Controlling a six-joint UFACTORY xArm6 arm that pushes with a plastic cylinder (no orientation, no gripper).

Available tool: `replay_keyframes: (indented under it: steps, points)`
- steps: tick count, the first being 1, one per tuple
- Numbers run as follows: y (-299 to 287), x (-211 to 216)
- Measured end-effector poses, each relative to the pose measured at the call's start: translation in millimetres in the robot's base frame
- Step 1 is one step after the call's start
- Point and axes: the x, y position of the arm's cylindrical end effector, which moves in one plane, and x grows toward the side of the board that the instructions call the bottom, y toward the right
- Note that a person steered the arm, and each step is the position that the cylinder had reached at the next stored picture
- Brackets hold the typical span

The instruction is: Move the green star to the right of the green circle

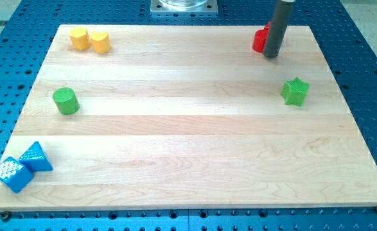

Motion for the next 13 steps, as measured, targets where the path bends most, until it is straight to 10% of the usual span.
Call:
replay_keyframes:
  steps: [4,8,10,13]
  points:
    - [91.7,117.2]
    - [-138.7,132.3]
    - [-89.6,139.1]
    - [-230.4,170.8]
